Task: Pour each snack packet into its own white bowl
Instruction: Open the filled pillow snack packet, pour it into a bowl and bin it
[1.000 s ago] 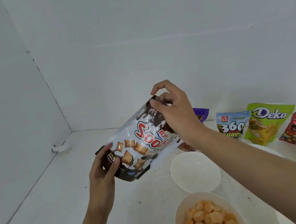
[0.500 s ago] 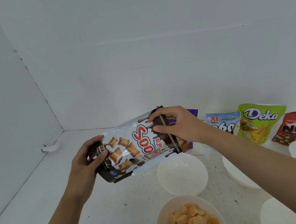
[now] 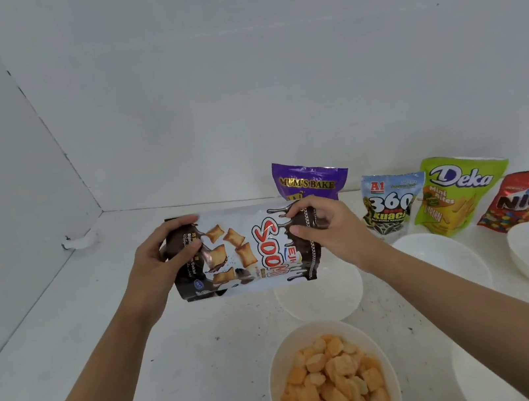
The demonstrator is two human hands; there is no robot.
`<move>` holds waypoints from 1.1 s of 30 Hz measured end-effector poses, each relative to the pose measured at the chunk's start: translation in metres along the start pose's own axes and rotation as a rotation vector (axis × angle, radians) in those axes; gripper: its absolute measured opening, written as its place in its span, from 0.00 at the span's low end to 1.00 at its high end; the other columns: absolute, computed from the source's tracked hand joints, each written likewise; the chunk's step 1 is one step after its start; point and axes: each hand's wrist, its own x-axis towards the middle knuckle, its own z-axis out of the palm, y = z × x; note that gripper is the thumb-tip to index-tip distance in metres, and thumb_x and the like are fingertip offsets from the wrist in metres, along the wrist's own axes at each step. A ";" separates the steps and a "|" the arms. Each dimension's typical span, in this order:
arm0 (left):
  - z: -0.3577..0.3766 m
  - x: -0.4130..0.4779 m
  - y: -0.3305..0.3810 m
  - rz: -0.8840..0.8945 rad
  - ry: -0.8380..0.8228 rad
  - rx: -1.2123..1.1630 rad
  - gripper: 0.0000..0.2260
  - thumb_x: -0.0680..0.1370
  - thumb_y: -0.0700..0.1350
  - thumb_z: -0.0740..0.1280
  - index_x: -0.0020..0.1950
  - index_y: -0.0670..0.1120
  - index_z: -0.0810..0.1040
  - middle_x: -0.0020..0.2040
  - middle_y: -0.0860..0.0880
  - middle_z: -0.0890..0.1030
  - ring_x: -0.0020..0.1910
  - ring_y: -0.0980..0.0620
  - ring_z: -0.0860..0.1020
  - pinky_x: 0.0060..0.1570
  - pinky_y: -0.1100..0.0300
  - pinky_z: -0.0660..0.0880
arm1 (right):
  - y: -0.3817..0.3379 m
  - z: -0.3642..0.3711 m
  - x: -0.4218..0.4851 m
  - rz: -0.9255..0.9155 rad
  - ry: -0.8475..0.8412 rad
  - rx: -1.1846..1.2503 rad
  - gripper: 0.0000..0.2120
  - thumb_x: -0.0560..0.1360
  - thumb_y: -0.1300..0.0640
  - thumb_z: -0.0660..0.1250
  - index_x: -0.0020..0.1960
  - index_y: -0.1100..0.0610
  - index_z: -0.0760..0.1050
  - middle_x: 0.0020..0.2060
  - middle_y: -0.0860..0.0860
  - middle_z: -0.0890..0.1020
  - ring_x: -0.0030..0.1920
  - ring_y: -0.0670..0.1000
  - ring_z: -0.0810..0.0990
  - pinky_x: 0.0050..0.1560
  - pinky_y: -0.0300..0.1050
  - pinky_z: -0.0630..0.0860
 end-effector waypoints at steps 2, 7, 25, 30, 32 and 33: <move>0.003 0.002 0.000 0.003 -0.010 0.015 0.15 0.78 0.39 0.70 0.63 0.53 0.82 0.60 0.49 0.81 0.58 0.43 0.82 0.56 0.45 0.81 | 0.008 0.000 -0.004 0.010 0.012 -0.012 0.09 0.76 0.66 0.72 0.55 0.61 0.78 0.50 0.55 0.83 0.47 0.42 0.84 0.42 0.35 0.79; 0.008 0.008 0.003 -0.022 -0.006 0.057 0.15 0.80 0.40 0.69 0.63 0.55 0.81 0.60 0.51 0.81 0.57 0.45 0.82 0.56 0.44 0.81 | 0.017 -0.003 -0.006 0.024 0.048 -0.021 0.09 0.75 0.64 0.73 0.53 0.56 0.78 0.51 0.52 0.84 0.49 0.46 0.85 0.47 0.38 0.81; 0.019 0.009 0.023 0.003 0.005 0.126 0.12 0.81 0.41 0.68 0.60 0.57 0.82 0.60 0.51 0.81 0.58 0.46 0.82 0.53 0.45 0.83 | 0.025 -0.003 -0.009 0.062 0.057 0.038 0.09 0.75 0.66 0.72 0.53 0.58 0.77 0.52 0.56 0.84 0.51 0.52 0.85 0.46 0.46 0.84; 0.023 0.011 0.027 0.002 0.003 0.119 0.12 0.81 0.41 0.68 0.60 0.55 0.81 0.63 0.47 0.80 0.59 0.41 0.81 0.53 0.41 0.82 | 0.030 -0.004 -0.011 0.113 0.022 0.032 0.10 0.75 0.65 0.72 0.53 0.55 0.77 0.55 0.56 0.82 0.54 0.55 0.84 0.49 0.49 0.84; 0.024 0.010 0.027 -0.010 0.005 0.111 0.11 0.82 0.42 0.67 0.61 0.55 0.81 0.62 0.47 0.80 0.58 0.42 0.82 0.51 0.41 0.83 | 0.029 -0.006 -0.012 0.108 0.045 0.064 0.10 0.75 0.65 0.72 0.52 0.54 0.77 0.55 0.56 0.83 0.54 0.54 0.84 0.48 0.47 0.84; 0.024 0.010 0.028 -0.010 0.004 0.104 0.11 0.81 0.42 0.67 0.61 0.55 0.81 0.62 0.48 0.80 0.58 0.42 0.82 0.52 0.41 0.83 | 0.028 -0.007 -0.012 0.101 0.064 0.106 0.09 0.76 0.66 0.72 0.53 0.55 0.78 0.54 0.56 0.83 0.53 0.54 0.85 0.48 0.48 0.84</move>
